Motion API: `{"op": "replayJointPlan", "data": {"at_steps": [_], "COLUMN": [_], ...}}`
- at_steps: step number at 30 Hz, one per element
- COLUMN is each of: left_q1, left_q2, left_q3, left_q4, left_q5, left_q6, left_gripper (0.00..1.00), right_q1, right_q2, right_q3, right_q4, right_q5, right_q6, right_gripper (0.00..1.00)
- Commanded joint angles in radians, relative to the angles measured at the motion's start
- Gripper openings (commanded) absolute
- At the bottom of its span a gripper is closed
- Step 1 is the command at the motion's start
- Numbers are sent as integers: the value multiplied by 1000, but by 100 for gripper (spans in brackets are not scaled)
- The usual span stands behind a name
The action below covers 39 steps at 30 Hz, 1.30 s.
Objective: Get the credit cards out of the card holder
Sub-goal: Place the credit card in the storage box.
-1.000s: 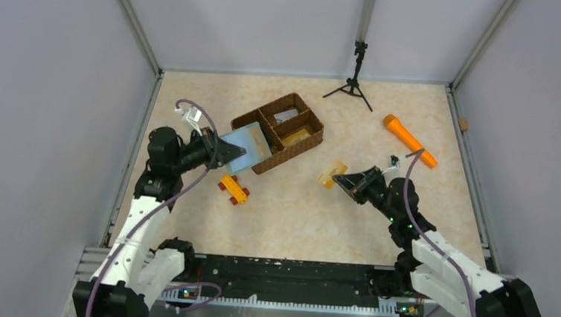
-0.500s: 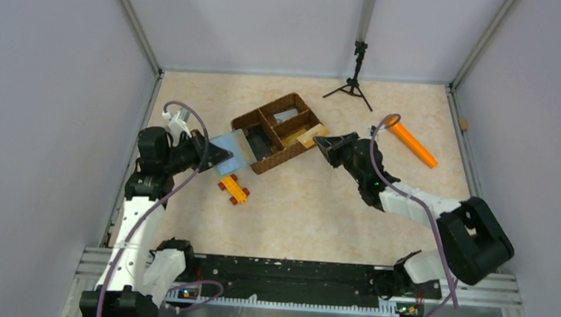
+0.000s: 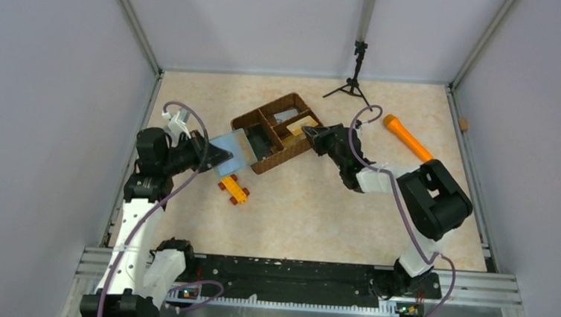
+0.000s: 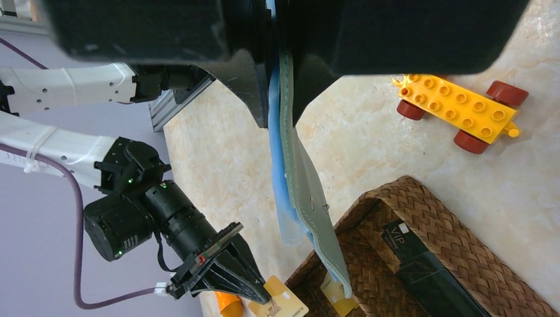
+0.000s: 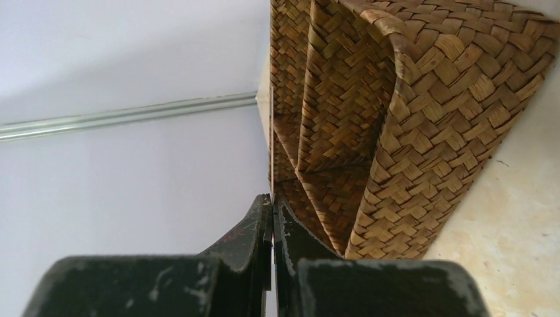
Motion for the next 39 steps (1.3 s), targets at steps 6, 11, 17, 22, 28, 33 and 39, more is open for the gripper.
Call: {"op": "replayJointPlan", "data": {"at_steps": [6,11,17,22,28,33,39], "left_q1": [12,17,26,27,27,14,-117], "left_q2": [-8,-14,-9,-7,21,29,30], "left_q3": [5,-1,-5,-14,-40,-102,-147], "left_q4": [54,59,70,84,161,275,377], "left_q5": [44,49,69,87,190,235,183], "left_q6": [4,-1,-7,-14,-52,-152,-229], "left_gripper": [0,0,0,0,0,0,0], "right_q1": [14,27,33,31,11,-1,-11], "right_q2": [99,114,68,-52,-223,-375,-575], "right_q3": [99,143,157,64,-36,-86,-266], "right_q4": [80,15,-89,-64,-66,-256,-156], "right_q5": [40,84,116,130,-37,-121,-321], "right_q6": [48,33,14,-56,-289,-438,-574], "right_gripper": [0,6,48,49,78,92,93]}}
